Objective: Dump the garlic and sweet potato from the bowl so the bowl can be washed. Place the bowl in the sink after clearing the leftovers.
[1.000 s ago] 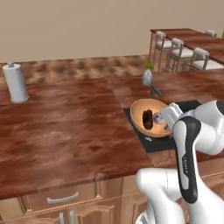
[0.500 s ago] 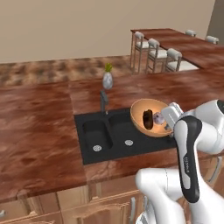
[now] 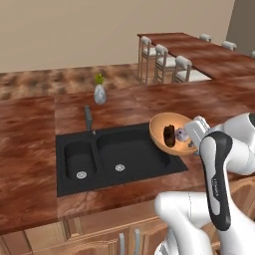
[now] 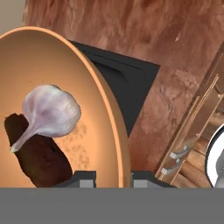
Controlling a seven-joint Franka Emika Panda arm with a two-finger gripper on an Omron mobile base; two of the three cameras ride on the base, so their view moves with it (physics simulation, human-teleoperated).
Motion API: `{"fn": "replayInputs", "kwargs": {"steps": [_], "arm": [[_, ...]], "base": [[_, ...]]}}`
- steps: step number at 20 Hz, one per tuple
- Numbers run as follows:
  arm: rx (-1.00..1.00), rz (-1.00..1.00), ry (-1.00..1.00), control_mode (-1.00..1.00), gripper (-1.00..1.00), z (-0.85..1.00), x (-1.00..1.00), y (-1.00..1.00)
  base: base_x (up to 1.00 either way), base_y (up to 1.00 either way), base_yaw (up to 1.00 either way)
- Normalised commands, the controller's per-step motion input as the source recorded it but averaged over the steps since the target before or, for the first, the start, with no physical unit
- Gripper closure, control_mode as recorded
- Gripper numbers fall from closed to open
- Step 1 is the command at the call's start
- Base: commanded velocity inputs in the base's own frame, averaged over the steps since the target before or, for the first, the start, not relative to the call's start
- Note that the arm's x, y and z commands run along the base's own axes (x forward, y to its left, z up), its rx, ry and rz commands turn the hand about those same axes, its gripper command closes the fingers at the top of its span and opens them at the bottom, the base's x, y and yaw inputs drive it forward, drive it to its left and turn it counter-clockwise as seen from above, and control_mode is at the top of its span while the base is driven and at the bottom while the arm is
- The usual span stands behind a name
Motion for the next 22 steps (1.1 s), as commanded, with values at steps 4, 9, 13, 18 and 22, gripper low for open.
{"fn": "replayInputs", "kwargs": {"steps": [4, 9, 13, 18, 22], "arm": [[0.0, 0.0, 0.0, 1.0, 1.0, 0.0, 0.0, 0.0], [0.0, 0.0, 0.0, 1.0, 1.0, 0.0, 0.0, 0.0], [0.0, 0.0, 0.0, 1.0, 1.0, 0.0, 0.0, 0.0], [0.0, 0.0, 0.0, 1.0, 1.0, 0.0, 0.0, 0.0], [0.0, 0.0, 0.0, 1.0, 1.0, 0.0, 0.0, 0.0]], "base": [[0.4, 0.0, 0.0], [0.15, 0.29, 0.0], [0.05, 0.51, 0.0], [0.06, 0.55, 0.0], [0.27, 0.44, 0.0]]}}
